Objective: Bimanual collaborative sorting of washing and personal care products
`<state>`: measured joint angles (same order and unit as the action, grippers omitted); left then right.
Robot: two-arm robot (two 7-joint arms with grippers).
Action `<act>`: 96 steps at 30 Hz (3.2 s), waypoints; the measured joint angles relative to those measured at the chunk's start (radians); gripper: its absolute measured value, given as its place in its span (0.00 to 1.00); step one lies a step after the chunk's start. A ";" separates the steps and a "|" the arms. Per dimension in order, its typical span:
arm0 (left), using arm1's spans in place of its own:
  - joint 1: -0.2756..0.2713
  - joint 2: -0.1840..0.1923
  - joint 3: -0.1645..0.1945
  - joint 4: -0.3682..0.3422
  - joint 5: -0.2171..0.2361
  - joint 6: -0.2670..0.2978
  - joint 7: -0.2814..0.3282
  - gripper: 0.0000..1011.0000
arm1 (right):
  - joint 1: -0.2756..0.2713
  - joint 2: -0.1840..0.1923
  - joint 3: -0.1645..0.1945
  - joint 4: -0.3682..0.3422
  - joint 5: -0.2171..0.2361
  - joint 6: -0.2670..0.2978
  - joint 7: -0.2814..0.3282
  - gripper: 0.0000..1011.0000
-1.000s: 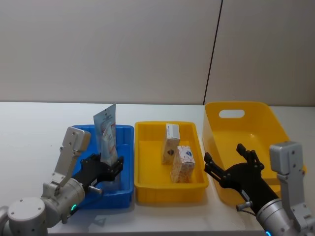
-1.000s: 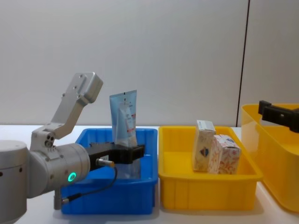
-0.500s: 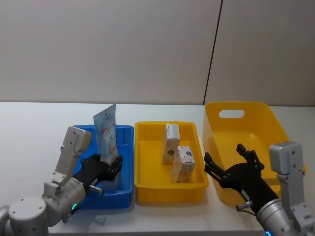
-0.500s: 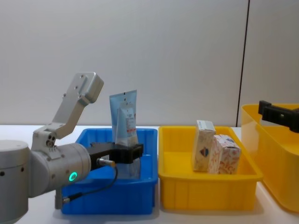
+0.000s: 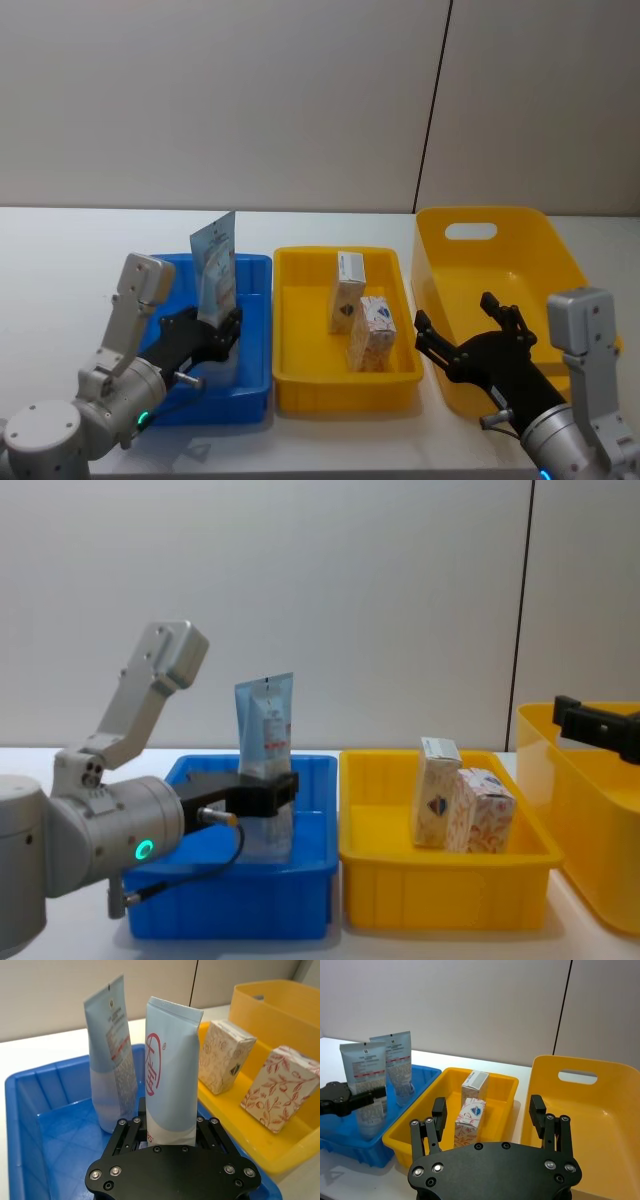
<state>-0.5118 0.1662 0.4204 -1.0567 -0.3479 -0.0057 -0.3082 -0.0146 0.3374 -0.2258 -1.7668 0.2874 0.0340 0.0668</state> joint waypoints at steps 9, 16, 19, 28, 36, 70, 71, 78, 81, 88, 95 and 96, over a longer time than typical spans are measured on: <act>0.021 0.010 -0.032 -0.039 -0.028 -0.039 -0.029 0.34 | 0.000 0.000 0.000 0.000 0.000 0.000 0.000 0.99; 0.031 0.019 -0.060 -0.082 -0.058 -0.071 -0.065 0.33 | 0.000 0.000 0.000 0.000 0.000 0.000 0.000 0.99; 0.032 0.023 -0.070 -0.098 -0.077 -0.081 -0.091 0.33 | 0.000 0.000 0.000 0.000 0.000 0.000 0.000 0.99; 0.016 0.027 -0.078 -0.115 -0.138 -0.094 -0.190 0.33 | 0.000 0.000 0.000 0.000 0.000 0.000 0.000 0.99; -0.016 0.024 -0.064 -0.088 -0.186 -0.092 -0.289 0.33 | 0.000 0.000 0.000 0.000 0.000 0.000 0.000 0.99; -0.166 -0.025 0.036 0.144 -0.280 -0.039 -0.603 0.33 | -0.005 0.067 -0.015 -0.093 0.104 0.160 0.165 0.99; -0.167 -0.025 0.036 0.146 -0.281 -0.039 -0.604 0.33 | -0.001 0.076 -0.019 -0.100 0.112 0.180 0.178 0.99; -0.173 -0.028 0.041 0.157 -0.284 -0.037 -0.617 0.33 | 0.019 0.098 -0.043 -0.111 0.128 0.248 0.203 0.99; -0.175 -0.028 0.042 0.159 -0.284 -0.036 -0.619 0.33 | 0.030 0.099 -0.055 -0.110 0.121 0.264 0.200 0.99; -0.178 -0.029 0.044 0.164 -0.286 -0.035 -0.625 0.33 | 0.063 0.072 -0.095 -0.083 0.074 0.271 0.162 0.99; -0.179 -0.030 0.045 0.166 -0.286 -0.035 -0.627 0.33 | 0.103 0.023 -0.136 -0.042 0.030 0.271 0.120 0.99; -0.179 -0.030 0.045 0.167 -0.286 -0.035 -0.628 0.33 | 0.112 0.012 -0.145 -0.032 0.022 0.271 0.114 0.99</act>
<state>-0.6912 0.1364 0.4651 -0.8902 -0.6344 -0.0403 -0.9358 0.0973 0.3497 -0.3713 -1.7986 0.3091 0.3050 0.1805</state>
